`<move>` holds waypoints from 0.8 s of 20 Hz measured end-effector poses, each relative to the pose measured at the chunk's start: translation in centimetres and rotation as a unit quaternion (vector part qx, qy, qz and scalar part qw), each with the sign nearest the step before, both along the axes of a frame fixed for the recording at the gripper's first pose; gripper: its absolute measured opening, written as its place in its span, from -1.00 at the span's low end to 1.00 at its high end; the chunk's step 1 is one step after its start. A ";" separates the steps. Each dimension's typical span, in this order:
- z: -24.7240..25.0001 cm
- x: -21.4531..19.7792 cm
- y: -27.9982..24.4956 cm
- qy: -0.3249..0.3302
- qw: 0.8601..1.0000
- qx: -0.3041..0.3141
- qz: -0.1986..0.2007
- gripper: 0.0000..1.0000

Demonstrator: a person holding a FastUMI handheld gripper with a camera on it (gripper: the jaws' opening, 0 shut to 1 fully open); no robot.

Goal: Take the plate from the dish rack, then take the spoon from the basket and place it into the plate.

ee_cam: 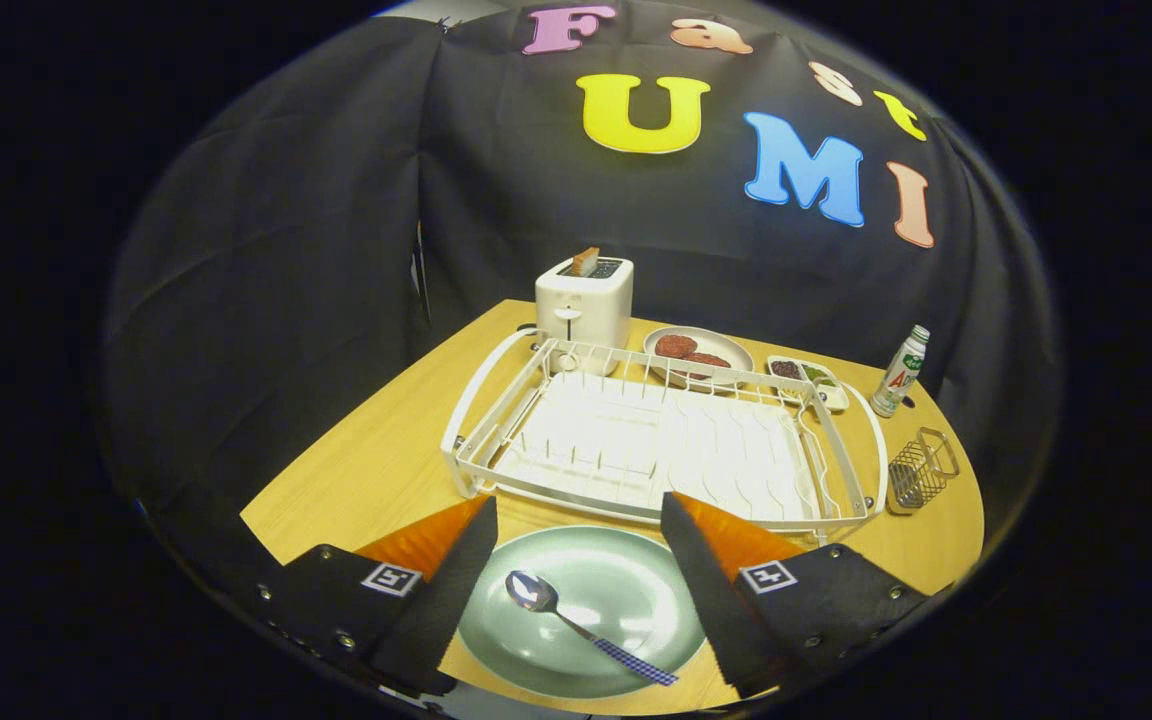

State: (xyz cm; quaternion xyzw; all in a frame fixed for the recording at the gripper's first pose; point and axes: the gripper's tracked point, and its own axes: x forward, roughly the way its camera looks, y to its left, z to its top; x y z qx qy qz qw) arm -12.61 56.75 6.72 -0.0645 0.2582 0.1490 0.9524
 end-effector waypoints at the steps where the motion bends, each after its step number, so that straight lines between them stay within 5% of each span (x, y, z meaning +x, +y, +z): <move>1: 0.1 0.1 -0.1 0.001 1.000 0.006 -0.002 0.95; 8: 2.4 1.3 -2.1 -0.025 1.000 0.009 -0.016 0.95; 16: 16.5 4.5 -7.9 -0.158 0.985 0.047 -0.052 0.95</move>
